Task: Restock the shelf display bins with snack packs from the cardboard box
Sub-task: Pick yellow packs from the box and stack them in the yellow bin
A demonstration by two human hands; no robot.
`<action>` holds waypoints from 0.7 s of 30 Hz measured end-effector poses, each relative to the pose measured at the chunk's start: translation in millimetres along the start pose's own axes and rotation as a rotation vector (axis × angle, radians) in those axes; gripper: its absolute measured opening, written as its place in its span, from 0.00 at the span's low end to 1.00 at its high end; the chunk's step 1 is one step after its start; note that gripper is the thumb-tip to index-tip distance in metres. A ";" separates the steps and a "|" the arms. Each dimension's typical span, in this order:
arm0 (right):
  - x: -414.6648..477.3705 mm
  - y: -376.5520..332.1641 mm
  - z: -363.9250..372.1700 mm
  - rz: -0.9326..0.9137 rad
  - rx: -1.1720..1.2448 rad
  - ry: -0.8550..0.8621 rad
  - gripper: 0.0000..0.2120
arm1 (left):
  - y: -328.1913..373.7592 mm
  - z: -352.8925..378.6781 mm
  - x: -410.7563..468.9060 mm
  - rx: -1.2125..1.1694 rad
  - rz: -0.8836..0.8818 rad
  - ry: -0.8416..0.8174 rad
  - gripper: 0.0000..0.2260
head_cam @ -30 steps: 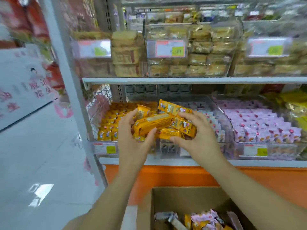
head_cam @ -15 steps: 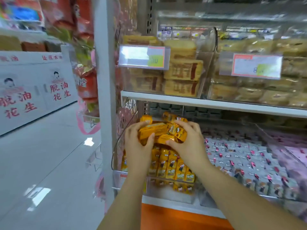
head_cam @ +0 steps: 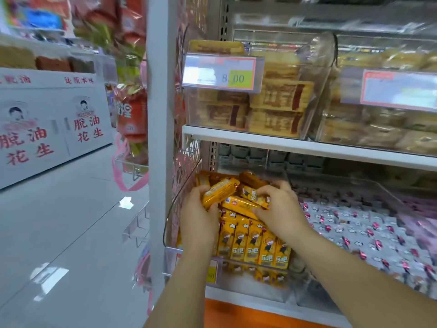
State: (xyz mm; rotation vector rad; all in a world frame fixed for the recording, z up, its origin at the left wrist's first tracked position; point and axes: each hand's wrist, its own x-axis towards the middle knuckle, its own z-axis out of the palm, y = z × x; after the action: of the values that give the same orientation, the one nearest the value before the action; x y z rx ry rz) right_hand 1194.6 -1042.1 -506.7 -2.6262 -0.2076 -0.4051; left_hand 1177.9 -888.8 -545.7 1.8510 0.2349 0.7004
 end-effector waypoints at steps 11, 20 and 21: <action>11.8 -16.3 3.2 -0.251 -0.271 -0.021 0.27 | 21.0 -27.9 -10.0 -0.116 -0.008 0.096 0.13; -14.0 9.3 -50.9 -0.173 0.460 -0.292 0.26 | 50.6 -47.3 -24.9 -0.259 0.106 0.167 0.10; -18.2 12.3 -54.3 -0.167 0.490 -0.313 0.26 | 51.9 -46.2 -26.9 -0.272 0.099 0.145 0.10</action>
State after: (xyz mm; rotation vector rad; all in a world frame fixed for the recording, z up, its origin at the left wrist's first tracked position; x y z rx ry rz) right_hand 1166.6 -1080.0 -471.9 -2.1773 -0.5558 0.0141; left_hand 1121.4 -885.4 -497.3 1.5625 0.1351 0.8915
